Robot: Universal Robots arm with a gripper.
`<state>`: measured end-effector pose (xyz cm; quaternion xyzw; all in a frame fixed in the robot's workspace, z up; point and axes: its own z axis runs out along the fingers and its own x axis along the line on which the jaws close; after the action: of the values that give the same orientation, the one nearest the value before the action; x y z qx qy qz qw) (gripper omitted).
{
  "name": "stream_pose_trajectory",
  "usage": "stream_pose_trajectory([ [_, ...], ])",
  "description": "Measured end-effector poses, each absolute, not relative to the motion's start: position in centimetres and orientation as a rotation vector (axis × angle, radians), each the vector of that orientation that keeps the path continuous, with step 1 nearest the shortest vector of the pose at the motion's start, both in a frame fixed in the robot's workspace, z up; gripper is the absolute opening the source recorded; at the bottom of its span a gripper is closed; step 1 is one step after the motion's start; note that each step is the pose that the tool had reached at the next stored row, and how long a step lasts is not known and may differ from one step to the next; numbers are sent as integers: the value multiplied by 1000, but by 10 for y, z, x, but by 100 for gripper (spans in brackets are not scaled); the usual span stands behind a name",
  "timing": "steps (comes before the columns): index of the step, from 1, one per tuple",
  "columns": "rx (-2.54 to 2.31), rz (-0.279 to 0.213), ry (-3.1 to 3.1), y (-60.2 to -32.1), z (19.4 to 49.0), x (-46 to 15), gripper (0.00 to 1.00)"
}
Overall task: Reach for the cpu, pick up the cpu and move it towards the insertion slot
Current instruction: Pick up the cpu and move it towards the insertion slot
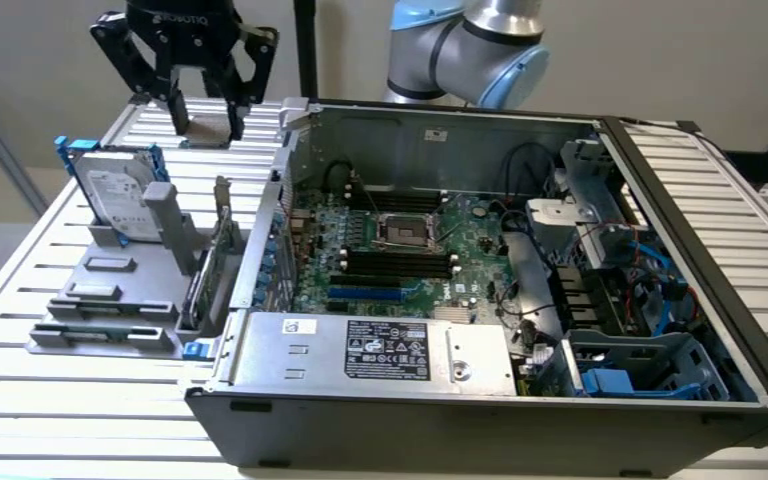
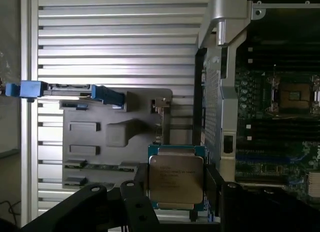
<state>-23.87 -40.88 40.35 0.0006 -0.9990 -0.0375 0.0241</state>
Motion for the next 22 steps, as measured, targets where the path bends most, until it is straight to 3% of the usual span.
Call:
stream_pose_trajectory([
  [12, 4, -196, -3087, -409, 404, -184, 54],
  [22, 4, -211, -3086, -407, 403, -139, 54],
])
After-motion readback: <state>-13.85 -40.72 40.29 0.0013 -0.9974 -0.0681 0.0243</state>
